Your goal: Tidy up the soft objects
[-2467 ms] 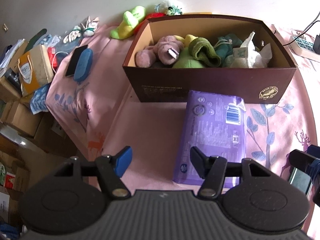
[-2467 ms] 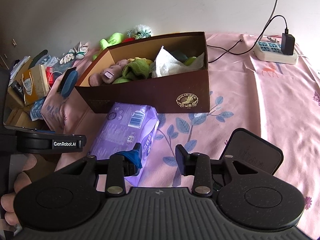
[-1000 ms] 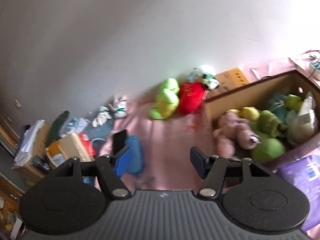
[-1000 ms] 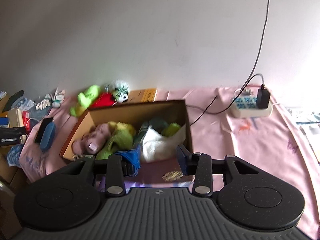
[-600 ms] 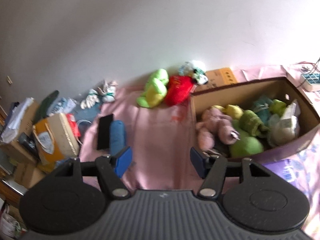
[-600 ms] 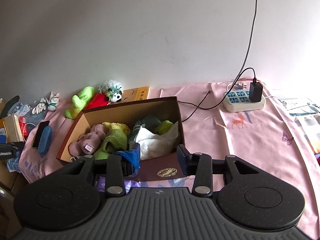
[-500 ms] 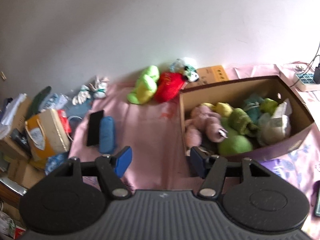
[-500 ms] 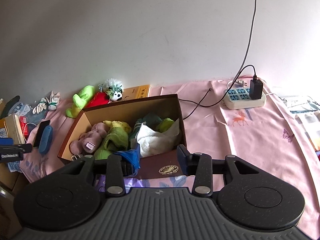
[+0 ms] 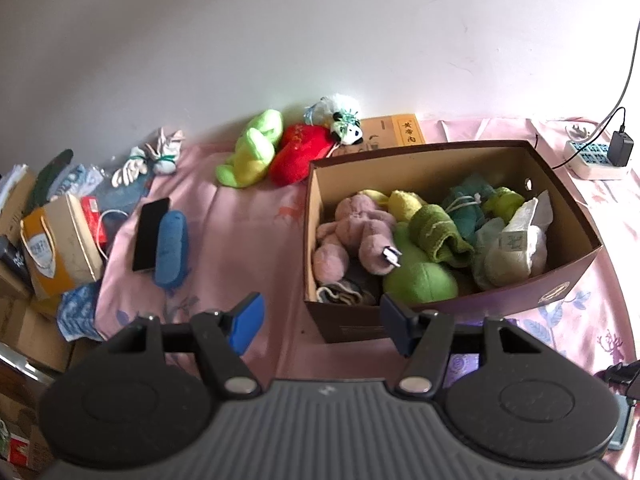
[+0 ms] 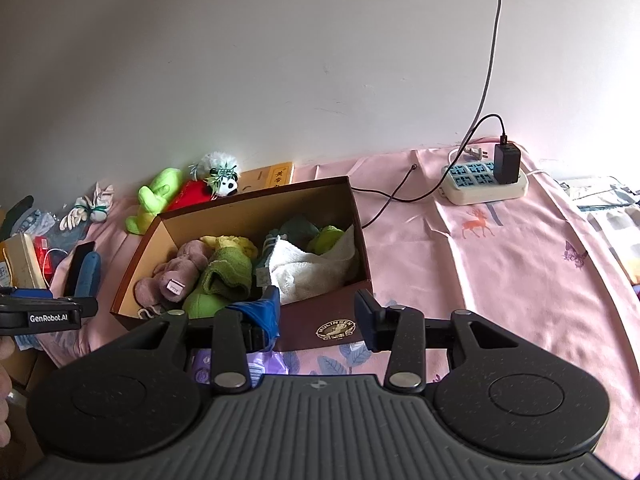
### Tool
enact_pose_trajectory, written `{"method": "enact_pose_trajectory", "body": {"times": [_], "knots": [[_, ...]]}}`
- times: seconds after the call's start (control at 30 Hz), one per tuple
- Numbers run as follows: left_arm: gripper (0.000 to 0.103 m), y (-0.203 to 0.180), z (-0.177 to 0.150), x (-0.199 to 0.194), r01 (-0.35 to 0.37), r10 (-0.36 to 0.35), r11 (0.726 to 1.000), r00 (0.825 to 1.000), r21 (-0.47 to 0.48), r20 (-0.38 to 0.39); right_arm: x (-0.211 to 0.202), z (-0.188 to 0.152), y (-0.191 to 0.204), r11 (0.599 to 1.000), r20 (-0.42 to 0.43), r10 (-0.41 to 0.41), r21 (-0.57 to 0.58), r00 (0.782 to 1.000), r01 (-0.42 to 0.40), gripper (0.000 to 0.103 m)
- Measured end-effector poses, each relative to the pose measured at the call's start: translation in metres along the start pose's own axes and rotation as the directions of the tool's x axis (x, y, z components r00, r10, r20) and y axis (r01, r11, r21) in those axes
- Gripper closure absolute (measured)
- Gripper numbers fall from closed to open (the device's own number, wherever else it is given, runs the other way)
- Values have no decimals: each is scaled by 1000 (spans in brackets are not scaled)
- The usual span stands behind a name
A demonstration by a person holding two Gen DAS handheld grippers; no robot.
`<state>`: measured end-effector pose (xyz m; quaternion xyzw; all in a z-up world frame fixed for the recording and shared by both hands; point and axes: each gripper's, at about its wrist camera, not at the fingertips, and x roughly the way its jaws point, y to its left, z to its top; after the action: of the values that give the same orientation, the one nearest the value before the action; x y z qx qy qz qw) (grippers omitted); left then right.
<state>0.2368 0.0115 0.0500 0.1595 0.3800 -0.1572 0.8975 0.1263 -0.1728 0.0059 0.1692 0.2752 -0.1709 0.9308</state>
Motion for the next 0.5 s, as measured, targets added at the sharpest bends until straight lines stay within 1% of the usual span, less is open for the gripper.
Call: {"method": "enact_pose_trajectory", "body": {"times": [0.17, 0.33, 0.5], "knots": [[40, -7, 3, 4, -8, 8, 1000, 1000, 13, 9, 8, 1, 2, 1000, -6, -2, 7, 1000, 2, 78], [40, -12, 5, 13, 12, -12, 1000, 1000, 12, 1, 17, 2, 4, 1000, -15, 11, -3, 1000, -12, 78], [40, -13, 8, 21, -4, 4, 1000, 1000, -5, -3, 28, 1, 5, 1000, -38, 23, 1, 999, -23, 78]]}}
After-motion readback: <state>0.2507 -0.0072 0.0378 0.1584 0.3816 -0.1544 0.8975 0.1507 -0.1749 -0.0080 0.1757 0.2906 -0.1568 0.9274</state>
